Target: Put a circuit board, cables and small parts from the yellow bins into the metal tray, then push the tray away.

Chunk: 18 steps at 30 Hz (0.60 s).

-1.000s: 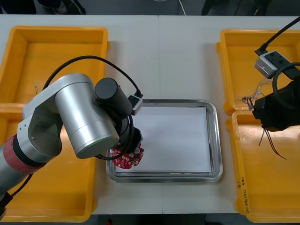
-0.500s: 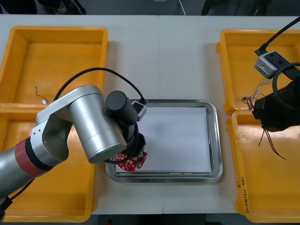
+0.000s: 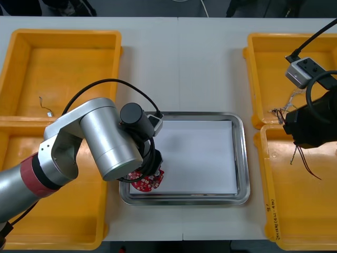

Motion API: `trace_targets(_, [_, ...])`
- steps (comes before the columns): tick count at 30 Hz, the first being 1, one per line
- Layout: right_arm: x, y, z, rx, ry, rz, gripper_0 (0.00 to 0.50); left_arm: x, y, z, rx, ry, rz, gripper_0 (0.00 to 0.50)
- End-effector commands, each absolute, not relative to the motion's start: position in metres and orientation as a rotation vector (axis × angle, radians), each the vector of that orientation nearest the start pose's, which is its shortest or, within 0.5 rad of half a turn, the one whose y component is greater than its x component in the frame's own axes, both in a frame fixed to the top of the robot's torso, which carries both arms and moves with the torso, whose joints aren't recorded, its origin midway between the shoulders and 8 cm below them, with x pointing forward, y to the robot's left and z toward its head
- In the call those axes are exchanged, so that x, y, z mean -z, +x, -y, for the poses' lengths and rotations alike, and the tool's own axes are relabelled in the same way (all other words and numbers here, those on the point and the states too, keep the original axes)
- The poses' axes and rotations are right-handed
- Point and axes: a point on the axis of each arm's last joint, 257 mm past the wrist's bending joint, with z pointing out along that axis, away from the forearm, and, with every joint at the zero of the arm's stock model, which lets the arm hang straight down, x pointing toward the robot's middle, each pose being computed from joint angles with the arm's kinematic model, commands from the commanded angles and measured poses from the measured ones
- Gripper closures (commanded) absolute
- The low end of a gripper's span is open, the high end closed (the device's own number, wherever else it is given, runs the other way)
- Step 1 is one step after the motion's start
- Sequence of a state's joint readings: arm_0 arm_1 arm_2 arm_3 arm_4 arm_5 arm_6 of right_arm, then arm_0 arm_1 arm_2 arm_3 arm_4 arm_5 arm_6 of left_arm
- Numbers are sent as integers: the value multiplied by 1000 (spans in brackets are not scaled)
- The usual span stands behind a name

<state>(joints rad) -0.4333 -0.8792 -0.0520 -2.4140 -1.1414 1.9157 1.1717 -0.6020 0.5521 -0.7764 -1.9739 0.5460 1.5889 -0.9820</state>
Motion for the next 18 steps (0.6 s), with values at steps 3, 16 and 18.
trace_targets(3, [96, 359, 220, -63, -709, -2493, 500, 272, 406, -53, 94, 585, -2604, 500])
trace_targets(16, [96, 358, 221, -61, -711, -2495, 500, 274, 404, -50, 102, 589, -2602, 385])
trace_targets(18, [96, 358, 220, -64, -713, -2493, 500, 274, 404, -49, 103, 589, -2601, 221])
